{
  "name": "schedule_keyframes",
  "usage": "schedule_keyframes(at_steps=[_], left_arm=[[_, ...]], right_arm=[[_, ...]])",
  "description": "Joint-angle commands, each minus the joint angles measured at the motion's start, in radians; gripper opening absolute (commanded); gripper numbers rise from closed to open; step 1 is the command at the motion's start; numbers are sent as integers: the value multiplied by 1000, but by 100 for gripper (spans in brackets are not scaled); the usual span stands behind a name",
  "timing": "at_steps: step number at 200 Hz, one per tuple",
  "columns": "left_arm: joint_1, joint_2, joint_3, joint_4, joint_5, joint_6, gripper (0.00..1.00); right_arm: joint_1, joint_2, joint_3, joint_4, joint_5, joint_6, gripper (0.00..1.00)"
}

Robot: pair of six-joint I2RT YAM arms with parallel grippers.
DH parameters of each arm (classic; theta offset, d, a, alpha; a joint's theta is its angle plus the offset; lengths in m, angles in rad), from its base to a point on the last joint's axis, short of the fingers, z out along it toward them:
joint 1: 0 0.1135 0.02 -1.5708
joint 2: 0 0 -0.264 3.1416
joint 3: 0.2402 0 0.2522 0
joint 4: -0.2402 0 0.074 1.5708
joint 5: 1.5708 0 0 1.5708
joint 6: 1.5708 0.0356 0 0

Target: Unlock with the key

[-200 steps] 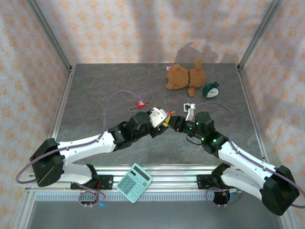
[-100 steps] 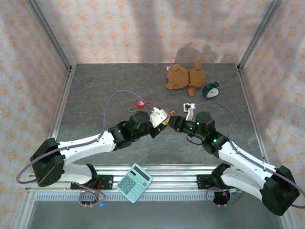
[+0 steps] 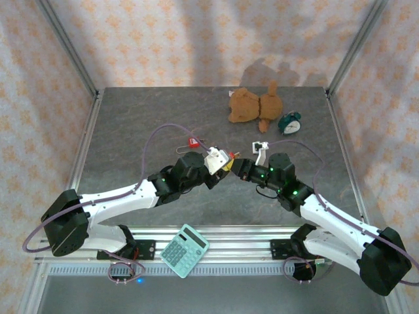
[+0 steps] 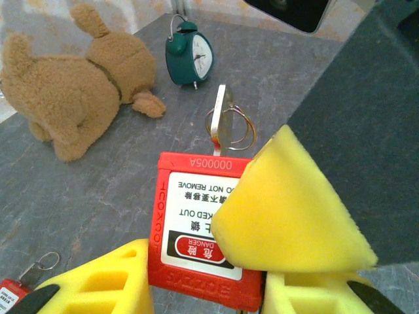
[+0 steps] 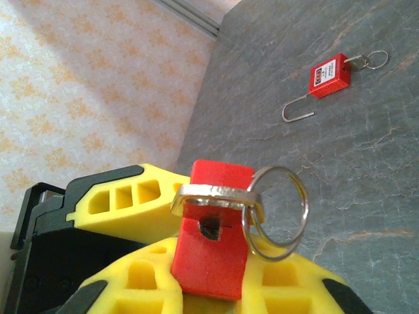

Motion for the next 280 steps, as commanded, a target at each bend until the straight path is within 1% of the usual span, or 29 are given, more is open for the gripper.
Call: schedule_keyframes(at_steps=[1, 10, 55, 63, 79, 89, 110, 132, 185, 211, 221, 237, 280], left_arm=[[3, -13, -6, 42, 15, -11, 21], [4, -15, -8, 40, 5, -10, 20], [4, -36, -9, 25, -13, -5, 19], [4, -36, -10, 23, -15, -5, 19], [4, -35, -14, 17, -15, -5, 19], [4, -36, -17, 15, -15, -5, 19], [3, -39, -25, 14, -19, -5, 19], [4, -45, -28, 6, -24, -6, 19], [3, -48, -45, 9, -34, -16, 19], [4, -35, -61, 33, -38, -38, 19], [5, -24, -68, 41, -36, -52, 19], [6, 0, -76, 59, -30, -72, 19], [9, 91, -90, 123, -33, -134, 19]], right_arm=[[31, -27, 20, 94, -99, 12, 21], [31, -30, 20, 89, -92, 14, 25], [31, -46, 24, 74, -62, 16, 29], [31, -51, 24, 70, -54, 18, 33], [31, -64, 26, 61, -37, 18, 44], [32, -76, 27, 49, -26, 16, 48], [31, -104, 35, -5, 6, -2, 54], [31, -131, 35, -56, 70, -6, 58], [31, -185, 12, -165, 296, 40, 62], [31, -249, -7, -248, 435, 57, 62], [31, -271, -14, -271, 468, 58, 62], [28, -293, -23, -302, 494, 65, 62], [25, -300, -39, -333, 502, 77, 62]])
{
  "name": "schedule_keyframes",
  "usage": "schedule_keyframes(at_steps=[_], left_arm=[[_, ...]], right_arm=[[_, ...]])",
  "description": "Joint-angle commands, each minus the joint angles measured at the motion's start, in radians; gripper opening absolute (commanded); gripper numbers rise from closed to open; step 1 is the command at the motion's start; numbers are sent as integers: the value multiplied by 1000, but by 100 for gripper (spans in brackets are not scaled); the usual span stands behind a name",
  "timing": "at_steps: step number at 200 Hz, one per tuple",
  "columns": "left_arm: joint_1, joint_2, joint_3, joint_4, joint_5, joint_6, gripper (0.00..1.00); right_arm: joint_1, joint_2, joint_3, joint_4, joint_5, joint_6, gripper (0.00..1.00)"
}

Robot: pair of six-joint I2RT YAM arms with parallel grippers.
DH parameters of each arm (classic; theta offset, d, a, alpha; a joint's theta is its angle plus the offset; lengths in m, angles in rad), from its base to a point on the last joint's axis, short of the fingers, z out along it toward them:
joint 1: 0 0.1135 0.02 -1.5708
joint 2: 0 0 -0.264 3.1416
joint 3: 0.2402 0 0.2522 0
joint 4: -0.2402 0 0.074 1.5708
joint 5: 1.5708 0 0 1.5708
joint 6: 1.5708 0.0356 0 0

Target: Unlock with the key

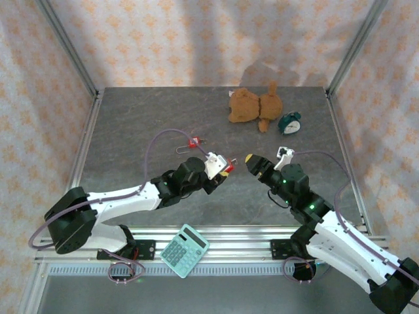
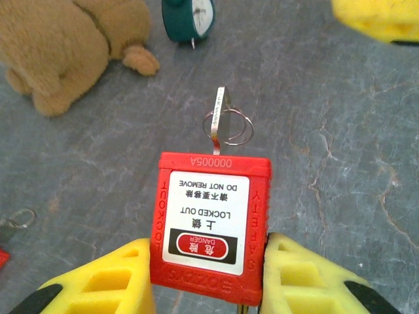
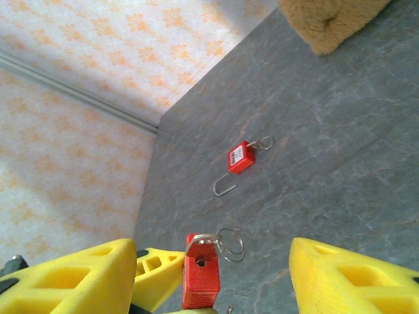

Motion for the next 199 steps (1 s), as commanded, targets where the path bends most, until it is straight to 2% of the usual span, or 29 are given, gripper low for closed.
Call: schedule_keyframes(at_steps=[1, 72, 132, 199], left_arm=[[9, 45, -12, 81, -21, -58, 19], [29, 186, 5, 123, -14, -143, 19], [45, 298, 5, 183, 14, -154, 19], [86, 348, -15, 236, 36, -191, 19]], right_arm=[[0, -12, -17, -43, 58, 17, 62], [-3, -9, -24, -45, 55, 19, 62], [-4, -3, -12, -78, 58, 12, 62], [-5, 2, -13, -79, 67, 20, 62]])
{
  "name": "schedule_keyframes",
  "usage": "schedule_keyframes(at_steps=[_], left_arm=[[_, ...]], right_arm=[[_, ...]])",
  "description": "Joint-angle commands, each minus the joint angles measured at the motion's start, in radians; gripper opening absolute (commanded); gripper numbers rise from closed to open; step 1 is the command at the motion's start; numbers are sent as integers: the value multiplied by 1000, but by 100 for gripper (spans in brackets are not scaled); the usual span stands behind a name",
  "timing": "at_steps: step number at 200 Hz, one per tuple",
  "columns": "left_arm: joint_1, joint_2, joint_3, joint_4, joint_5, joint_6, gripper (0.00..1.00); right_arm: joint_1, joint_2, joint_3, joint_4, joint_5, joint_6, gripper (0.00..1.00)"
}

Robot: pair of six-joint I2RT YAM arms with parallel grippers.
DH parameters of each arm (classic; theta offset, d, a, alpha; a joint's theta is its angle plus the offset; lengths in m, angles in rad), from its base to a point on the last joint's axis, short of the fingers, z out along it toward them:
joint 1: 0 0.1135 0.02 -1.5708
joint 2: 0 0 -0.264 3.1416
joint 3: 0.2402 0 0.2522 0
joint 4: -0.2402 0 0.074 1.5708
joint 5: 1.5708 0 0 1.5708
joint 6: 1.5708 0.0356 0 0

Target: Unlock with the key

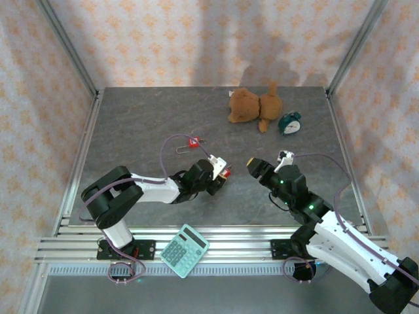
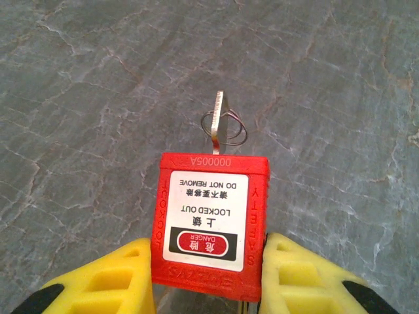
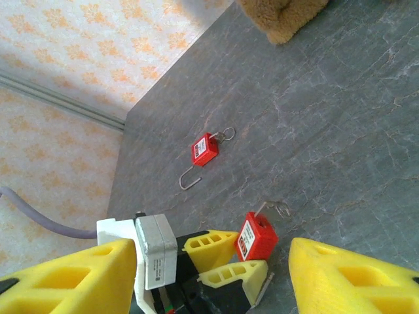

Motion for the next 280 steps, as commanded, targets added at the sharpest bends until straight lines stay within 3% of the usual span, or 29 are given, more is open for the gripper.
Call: schedule_keyframes(at_steps=[1, 63, 91, 163, 180, 217, 280], left_arm=[[12, 24, -3, 67, 5, -23, 19], [26, 94, 34, 35, -135, -17, 19], [32, 113, 46, 41, -149, -26, 19], [48, 65, 86, -21, -58, -88, 15], [26, 14, 94, -37, -2, -125, 15], [-38, -57, 121, -115, 0, -97, 15], [-37, 64, 106, -40, 61, -136, 16]], right_arm=[[-5, 1, -3, -5, 33, 9, 62], [-7, 2, -2, -5, 26, 3, 62], [-9, 2, -3, -6, 24, 2, 62], [-14, 9, -8, 0, 19, -1, 62], [-16, 14, -9, 6, 19, -2, 62], [-20, 33, -10, 23, 9, 0, 62], [-22, 32, -6, 11, -1, 6, 62]])
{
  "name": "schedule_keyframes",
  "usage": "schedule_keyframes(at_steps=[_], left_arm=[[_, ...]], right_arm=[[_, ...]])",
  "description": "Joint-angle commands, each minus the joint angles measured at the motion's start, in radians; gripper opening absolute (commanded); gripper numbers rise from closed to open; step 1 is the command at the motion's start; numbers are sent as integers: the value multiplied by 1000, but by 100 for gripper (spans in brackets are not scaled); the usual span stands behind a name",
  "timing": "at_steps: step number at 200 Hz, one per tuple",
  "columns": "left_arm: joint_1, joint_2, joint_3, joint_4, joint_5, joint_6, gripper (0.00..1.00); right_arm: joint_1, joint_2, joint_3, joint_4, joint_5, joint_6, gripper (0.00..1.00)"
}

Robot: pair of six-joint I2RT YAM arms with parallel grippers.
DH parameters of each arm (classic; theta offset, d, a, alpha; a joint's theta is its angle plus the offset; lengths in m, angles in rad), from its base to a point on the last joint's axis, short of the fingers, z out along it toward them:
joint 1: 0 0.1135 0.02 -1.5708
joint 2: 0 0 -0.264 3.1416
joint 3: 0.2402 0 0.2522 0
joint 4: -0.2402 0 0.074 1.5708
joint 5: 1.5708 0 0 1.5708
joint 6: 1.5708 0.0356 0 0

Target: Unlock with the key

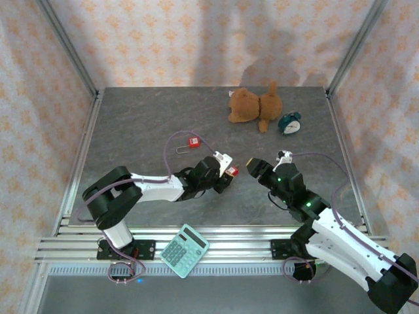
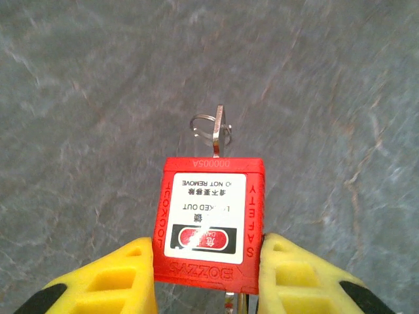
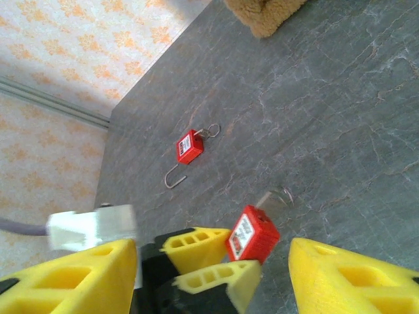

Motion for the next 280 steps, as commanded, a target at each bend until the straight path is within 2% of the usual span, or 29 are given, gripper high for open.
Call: schedule_keyframes(at_steps=[1, 65, 105, 205, 247, 280], left_arm=[[2, 46, 9, 41, 38, -40, 16], [-10, 20, 3, 27, 27, -23, 15], [-6, 64, 1, 52, 38, -22, 16], [53, 112, -3, 66, 55, 31, 16], [59, 112, -3, 41, -18, 70, 17], [67, 110, 13, -2, -128, 98, 23]], right_arm=[[-4, -15, -5, 9, 6, 6, 62], [-3, -32, -12, 1, 4, 10, 62], [-4, -19, -9, 5, -3, 12, 62], [-4, -16, 1, -3, 1, 1, 62], [-4, -3, 5, -3, 0, -3, 62], [-4, 9, 9, 3, -4, -5, 62]])
